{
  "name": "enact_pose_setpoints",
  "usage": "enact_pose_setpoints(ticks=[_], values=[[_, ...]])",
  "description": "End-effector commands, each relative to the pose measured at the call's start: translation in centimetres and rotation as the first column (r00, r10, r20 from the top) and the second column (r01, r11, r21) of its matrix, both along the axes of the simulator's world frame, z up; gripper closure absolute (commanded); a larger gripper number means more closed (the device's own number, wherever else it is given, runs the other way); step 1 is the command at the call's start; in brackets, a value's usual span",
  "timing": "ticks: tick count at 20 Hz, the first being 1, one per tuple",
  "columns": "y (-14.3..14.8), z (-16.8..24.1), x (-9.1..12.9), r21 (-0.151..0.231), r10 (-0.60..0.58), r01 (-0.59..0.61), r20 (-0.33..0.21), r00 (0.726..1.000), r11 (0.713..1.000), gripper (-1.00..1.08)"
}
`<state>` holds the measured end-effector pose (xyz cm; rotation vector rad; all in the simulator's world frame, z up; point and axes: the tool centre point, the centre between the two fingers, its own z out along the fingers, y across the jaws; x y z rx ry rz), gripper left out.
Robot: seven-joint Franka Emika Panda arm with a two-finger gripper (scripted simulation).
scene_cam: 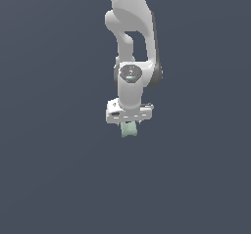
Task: Pick up the object and move it to a goal position.
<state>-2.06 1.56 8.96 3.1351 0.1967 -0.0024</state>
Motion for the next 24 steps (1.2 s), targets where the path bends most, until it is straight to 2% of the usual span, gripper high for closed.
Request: enact_pose_setpoints(ticks=[1, 11, 16, 17, 24], values=[[0.0, -0.3, 0.0, 0.000, 0.000, 0.000, 0.000, 1.000, 1.000, -0.92], [0.0, -4.4, -0.1, 0.000, 0.001, -0.001, 0.001, 1.000, 1.000, -0.92], [0.0, -5.0, -0.1, 0.000, 0.001, -0.001, 0.001, 1.000, 1.000, -0.92], [0.0, -5.0, -0.1, 0.000, 0.001, -0.001, 0.001, 1.000, 1.000, 1.08], [0.0, -5.0, -0.1, 0.000, 0.001, -0.001, 0.001, 1.000, 1.000, 1.08]])
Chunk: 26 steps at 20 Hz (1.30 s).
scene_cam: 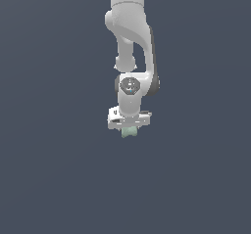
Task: Pick up the object and move it to a goal position.
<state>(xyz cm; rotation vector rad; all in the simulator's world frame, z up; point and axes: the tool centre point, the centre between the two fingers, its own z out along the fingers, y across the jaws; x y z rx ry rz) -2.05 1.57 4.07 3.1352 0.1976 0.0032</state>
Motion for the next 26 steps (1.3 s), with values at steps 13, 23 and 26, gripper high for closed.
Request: enact_pose_setpoints(ticks=[13, 23, 26], values=[[-2.3, 1.9, -1.2, 0.000, 0.000, 0.000, 0.000, 1.000, 1.000, 1.08], [-9.6, 7.9, -4.8, 0.001, 0.000, 0.000, -0.001, 1.000, 1.000, 1.08], [-12.3, 10.2, -6.1, 0.002, 0.000, 0.000, -0.001, 1.000, 1.000, 1.08]])
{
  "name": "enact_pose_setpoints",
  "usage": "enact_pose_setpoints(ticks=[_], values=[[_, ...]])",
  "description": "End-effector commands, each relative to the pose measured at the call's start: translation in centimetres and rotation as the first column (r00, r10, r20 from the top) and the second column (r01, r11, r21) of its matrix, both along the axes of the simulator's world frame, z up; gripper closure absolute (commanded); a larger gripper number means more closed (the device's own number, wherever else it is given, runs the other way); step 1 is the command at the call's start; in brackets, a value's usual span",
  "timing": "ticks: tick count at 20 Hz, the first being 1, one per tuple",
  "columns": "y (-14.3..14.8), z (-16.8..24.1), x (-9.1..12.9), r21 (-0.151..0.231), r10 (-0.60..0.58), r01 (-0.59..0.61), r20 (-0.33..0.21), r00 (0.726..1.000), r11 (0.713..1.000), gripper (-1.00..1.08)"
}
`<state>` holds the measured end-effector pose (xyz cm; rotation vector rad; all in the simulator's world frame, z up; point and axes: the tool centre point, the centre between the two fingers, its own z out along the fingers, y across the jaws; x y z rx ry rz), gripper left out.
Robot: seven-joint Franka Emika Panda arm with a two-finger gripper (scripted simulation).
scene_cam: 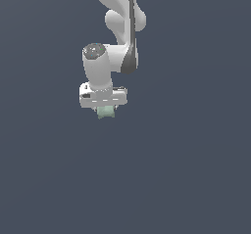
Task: Pick up the object and move it to a goal position.
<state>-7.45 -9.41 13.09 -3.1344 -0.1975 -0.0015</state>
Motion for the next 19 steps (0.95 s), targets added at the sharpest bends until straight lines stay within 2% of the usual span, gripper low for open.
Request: enact_pose_setpoints(ticks=[1, 10, 14, 19], values=[[-2.2, 1.9, -1.1, 0.001, 0.000, 0.000, 0.000, 1.000, 1.000, 1.08], [-8.3, 6.9, -3.7, 0.001, 0.001, -0.001, 0.000, 1.000, 1.000, 1.08], [-9.5, 7.9, -4.2, 0.000, 0.001, -0.001, -0.001, 1.000, 1.000, 1.08], [-9.7, 8.0, -4.1, -0.001, 0.001, -0.001, -0.001, 1.000, 1.000, 1.08]])
